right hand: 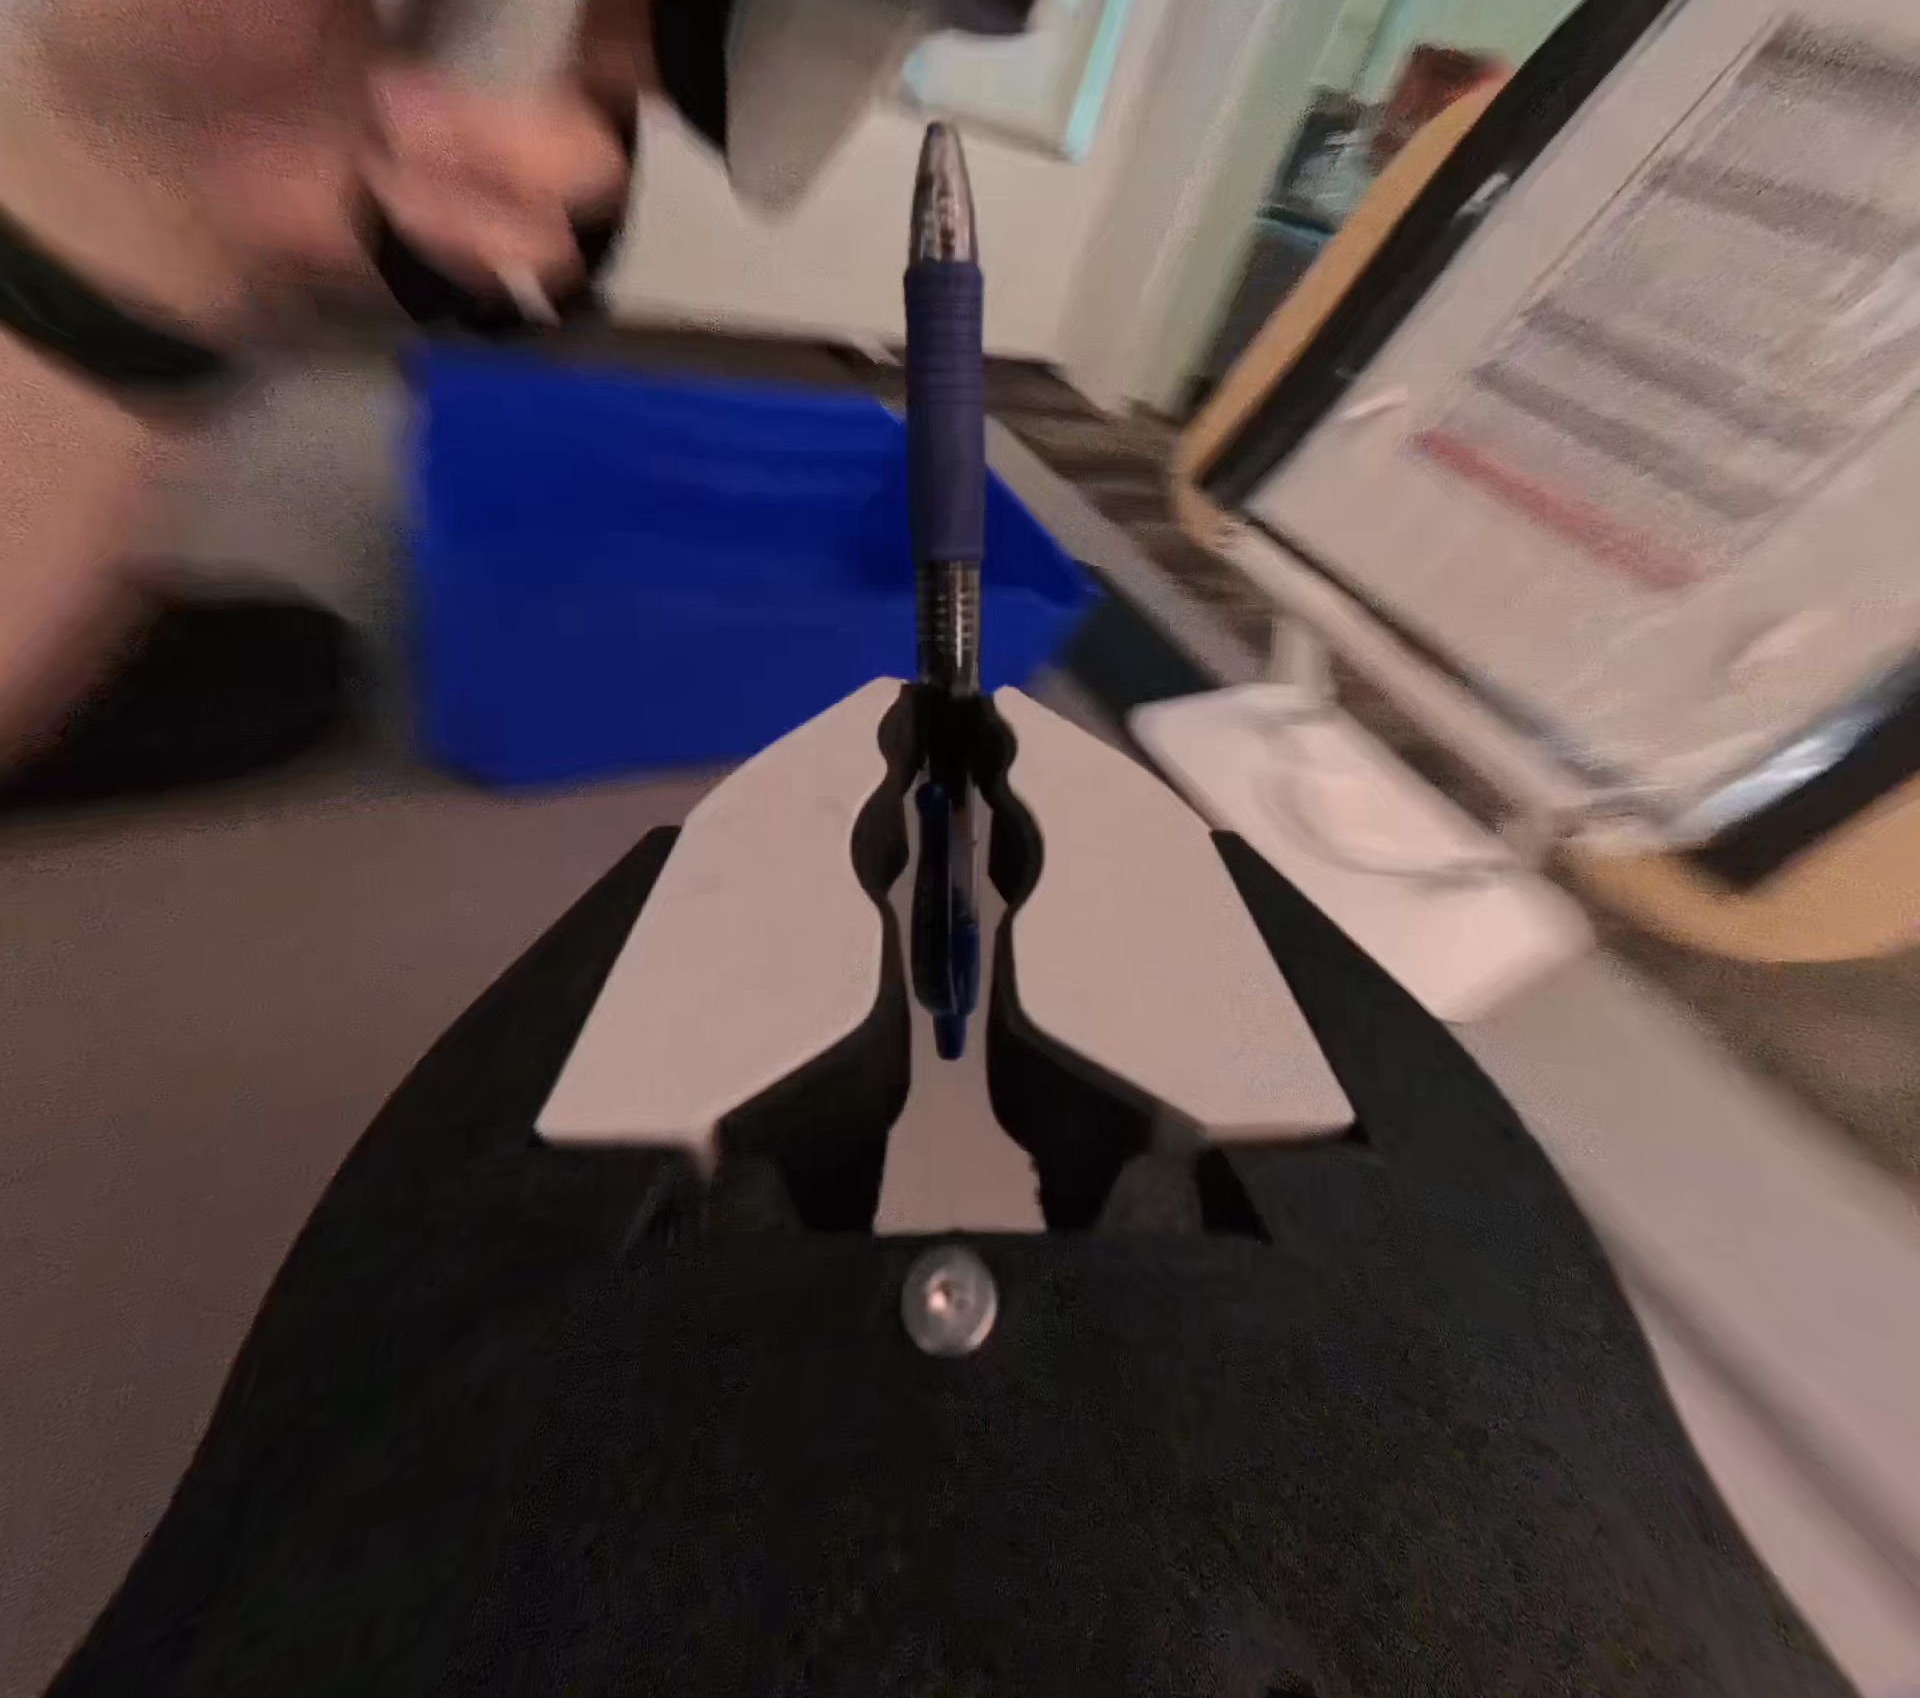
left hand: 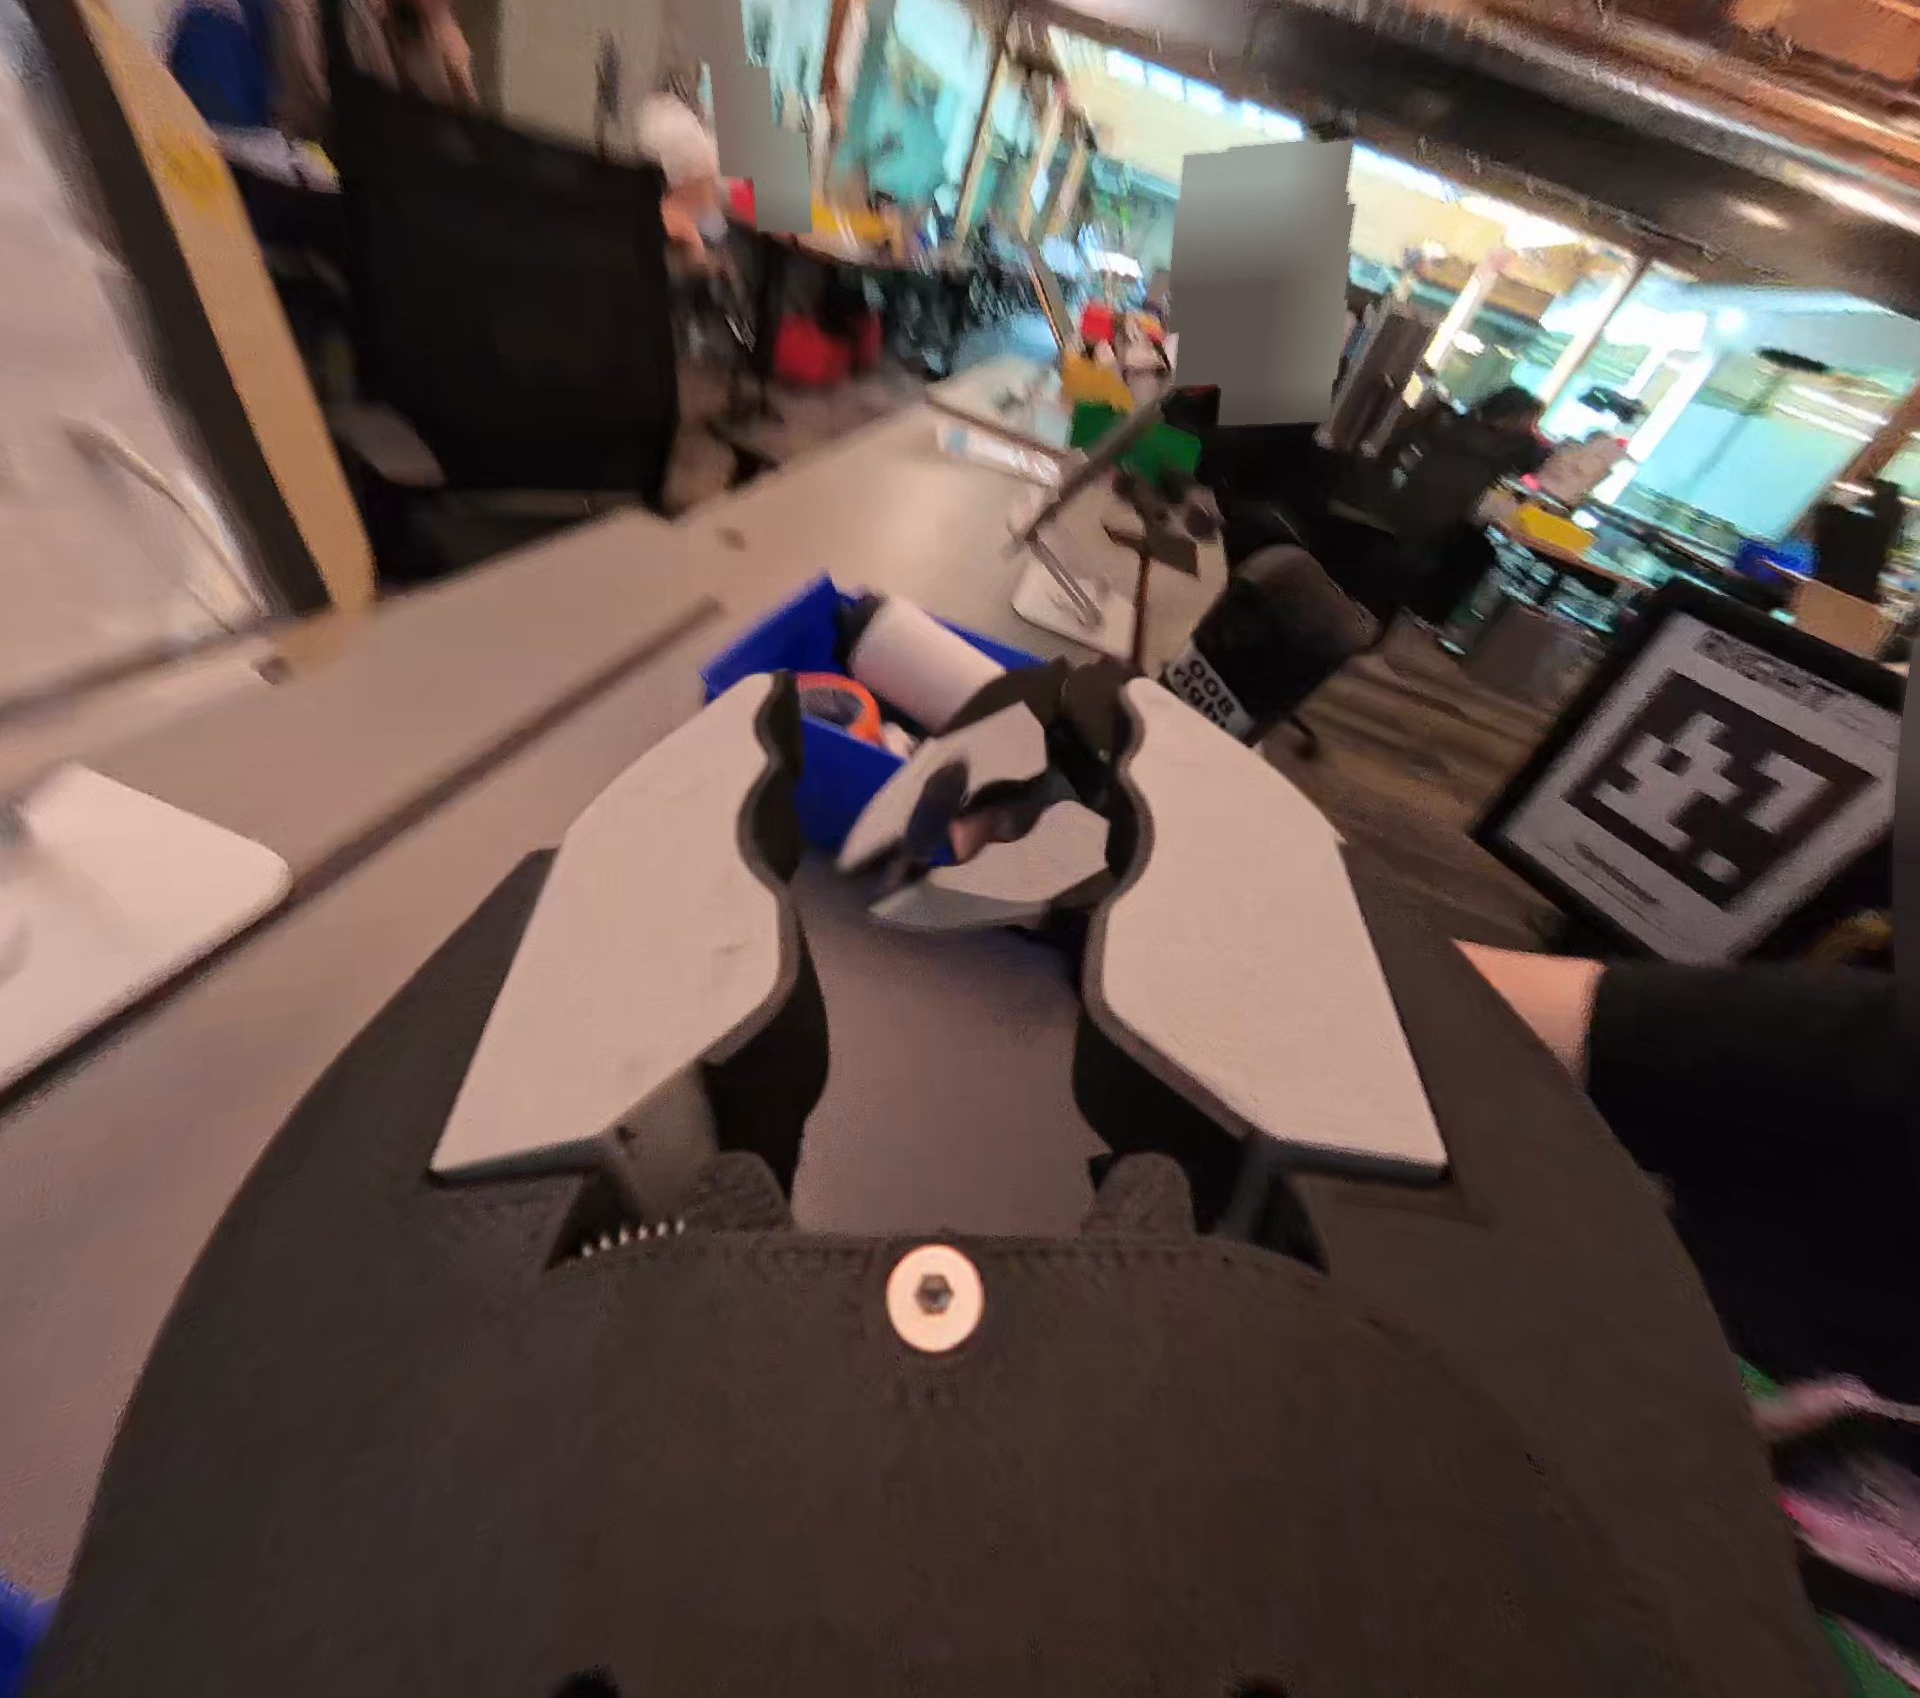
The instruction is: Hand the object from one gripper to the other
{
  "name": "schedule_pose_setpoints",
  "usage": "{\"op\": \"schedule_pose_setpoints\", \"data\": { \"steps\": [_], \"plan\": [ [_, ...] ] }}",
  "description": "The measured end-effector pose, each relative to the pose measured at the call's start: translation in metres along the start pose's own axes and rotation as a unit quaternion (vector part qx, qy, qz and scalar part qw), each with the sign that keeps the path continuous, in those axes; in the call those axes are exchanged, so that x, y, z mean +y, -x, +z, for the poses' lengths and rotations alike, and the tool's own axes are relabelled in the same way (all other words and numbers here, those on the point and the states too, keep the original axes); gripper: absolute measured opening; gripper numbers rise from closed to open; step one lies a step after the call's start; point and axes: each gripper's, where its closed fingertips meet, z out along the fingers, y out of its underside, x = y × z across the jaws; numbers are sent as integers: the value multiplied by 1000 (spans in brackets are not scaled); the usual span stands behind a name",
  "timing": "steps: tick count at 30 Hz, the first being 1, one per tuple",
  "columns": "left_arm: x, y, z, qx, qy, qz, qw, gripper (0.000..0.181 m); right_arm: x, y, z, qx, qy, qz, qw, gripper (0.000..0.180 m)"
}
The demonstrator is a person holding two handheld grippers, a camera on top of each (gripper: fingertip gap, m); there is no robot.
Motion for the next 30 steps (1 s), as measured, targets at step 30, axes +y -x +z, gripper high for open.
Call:
{"op": "schedule_pose_setpoints", "data": {
  "steps": [30],
  "plan": [
    [20,74,-7,-414,163,614,652,10,-29,-20,-37,154,-6,-357,921,39]
  ]
}}
